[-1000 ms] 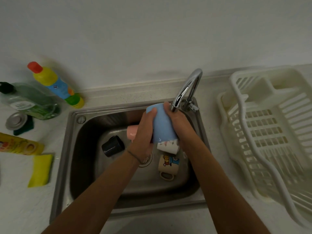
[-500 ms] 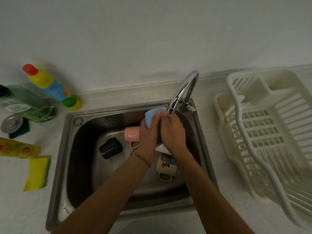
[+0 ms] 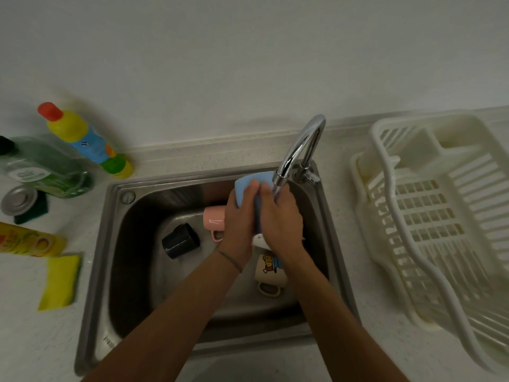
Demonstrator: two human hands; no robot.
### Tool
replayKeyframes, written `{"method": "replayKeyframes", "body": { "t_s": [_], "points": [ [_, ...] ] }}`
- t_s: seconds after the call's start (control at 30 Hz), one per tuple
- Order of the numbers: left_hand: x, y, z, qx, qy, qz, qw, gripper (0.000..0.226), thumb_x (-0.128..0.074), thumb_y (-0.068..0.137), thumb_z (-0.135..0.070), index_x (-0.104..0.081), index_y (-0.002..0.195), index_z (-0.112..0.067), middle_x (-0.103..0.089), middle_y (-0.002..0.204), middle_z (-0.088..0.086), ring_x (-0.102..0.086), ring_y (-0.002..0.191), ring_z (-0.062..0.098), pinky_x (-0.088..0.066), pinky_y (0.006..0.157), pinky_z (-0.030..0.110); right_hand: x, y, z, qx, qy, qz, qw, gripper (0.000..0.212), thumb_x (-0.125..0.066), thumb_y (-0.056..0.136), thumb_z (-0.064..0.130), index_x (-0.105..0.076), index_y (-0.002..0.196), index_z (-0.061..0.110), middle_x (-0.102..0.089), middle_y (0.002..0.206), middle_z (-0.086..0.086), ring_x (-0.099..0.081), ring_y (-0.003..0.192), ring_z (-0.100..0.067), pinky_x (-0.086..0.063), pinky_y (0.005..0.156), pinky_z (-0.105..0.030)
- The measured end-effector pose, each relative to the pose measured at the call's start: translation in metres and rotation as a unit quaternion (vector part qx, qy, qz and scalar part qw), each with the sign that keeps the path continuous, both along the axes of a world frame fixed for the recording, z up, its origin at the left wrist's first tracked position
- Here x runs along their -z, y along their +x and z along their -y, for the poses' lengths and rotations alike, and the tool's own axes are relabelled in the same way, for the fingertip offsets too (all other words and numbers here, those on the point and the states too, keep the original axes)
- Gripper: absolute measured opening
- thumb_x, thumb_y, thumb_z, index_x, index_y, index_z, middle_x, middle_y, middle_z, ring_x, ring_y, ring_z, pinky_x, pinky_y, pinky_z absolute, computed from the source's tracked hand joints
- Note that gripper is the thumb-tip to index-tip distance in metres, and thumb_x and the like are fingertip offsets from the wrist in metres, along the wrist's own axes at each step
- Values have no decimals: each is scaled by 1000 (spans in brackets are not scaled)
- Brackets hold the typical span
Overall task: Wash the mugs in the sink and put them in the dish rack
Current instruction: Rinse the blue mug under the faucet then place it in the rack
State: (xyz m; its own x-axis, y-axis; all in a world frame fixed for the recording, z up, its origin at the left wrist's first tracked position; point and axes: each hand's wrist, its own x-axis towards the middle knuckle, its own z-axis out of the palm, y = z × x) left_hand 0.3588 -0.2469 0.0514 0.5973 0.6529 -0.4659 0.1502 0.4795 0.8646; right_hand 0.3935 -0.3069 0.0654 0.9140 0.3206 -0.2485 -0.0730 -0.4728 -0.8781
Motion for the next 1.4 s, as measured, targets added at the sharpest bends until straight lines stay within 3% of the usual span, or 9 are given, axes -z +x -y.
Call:
{"method": "replayKeyframes", "body": {
  "t_s": [0.13, 0.37, 0.5, 0.73, 0.9, 1.0, 1.1, 1.27, 1.4],
  "points": [
    [-2, 1, 10, 8, 3, -63, 998, 73, -70, 76, -73, -55, 131, -28, -64, 130, 9, -66, 114, 27, -56, 98, 50, -5, 38, 5, -42, 37, -125, 991, 38, -36, 108, 29, -56, 129, 5, -63, 121, -12, -61, 115, -30, -47, 99, -38],
    [-3, -5, -4, -29, -12, -22, 999, 41, -61, 100, -34, -61, 134, -11, -69, 120, 10, -70, 101, 19, -58, 65, 22, 0, -8, -1, 12, 41, -28, 999, 32, -45, 98, 59, -54, 114, 33, -63, 109, 9, -63, 99, -9, -56, 89, -40],
    [-8, -4, 0, -9, -93, -40, 995, 51, -62, 93, -45, -57, 131, -10, -69, 115, 11, -69, 100, 24, -59, 86, 41, -9, 26, 3, 0, 113, -189, 976, 20, -44, 104, 50, -50, 90, 37, -57, 97, 12, -58, 89, -7, -53, 85, -35],
    [-7, -5, 7, 41, 53, -109, 992, 56, -58, 92, -56, -48, 134, -21, -60, 119, -3, -61, 99, 10, -53, 78, 26, -1, 32, 6, -43, 68, -137, 987, 27, -39, 106, 48, -56, 98, 29, -62, 105, 1, -60, 93, -9, -48, 80, -27],
    [-10, -8, 18, -23, 62, -135, 989, 92, -69, 69, -63, -47, 144, -15, -60, 133, 8, -60, 117, 23, -52, 103, 45, 4, 17, 1, -28, 11, -92, 995, 33, -36, 105, 53, -56, 90, 33, -64, 94, 8, -63, 95, -12, -52, 94, -42],
    [-9, -9, 15, -66, -5, -85, 994, 58, -68, 93, -43, -52, 140, -13, -64, 130, 15, -64, 116, 30, -55, 100, 47, 2, 0, 2, -33, 3, -49, 998, 30, -35, 107, 49, -58, 117, 31, -66, 111, 2, -61, 102, -11, -50, 100, -41],
    [-4, -10, 3, -75, -33, -23, 996, 54, -67, 96, -44, -54, 138, -13, -65, 130, 15, -67, 117, 31, -56, 101, 48, 0, -26, 6, -79, -19, 23, 996, 52, -39, 107, 43, -31, 155, 26, -46, 147, 1, -46, 127, -8, -35, 107, -24],
    [1, -11, 13, -45, 10, -66, 997, 81, -74, 80, -62, -54, 141, -13, -63, 132, 11, -63, 121, 29, -52, 104, 49, 3, 8, 2, -40, -16, -121, 992, 32, -38, 107, 44, -53, 128, 24, -59, 120, 0, -57, 112, -18, -44, 96, -35],
    [7, -10, 8, -80, -35, -42, 995, 43, -67, 95, -41, -57, 128, -16, -67, 121, 8, -66, 113, 28, -55, 100, 49, -2, -10, 2, -54, 17, -69, 996, 45, -41, 105, 47, -44, 144, 25, -55, 125, 6, -55, 123, -18, -46, 102, -36]
  ]
}}
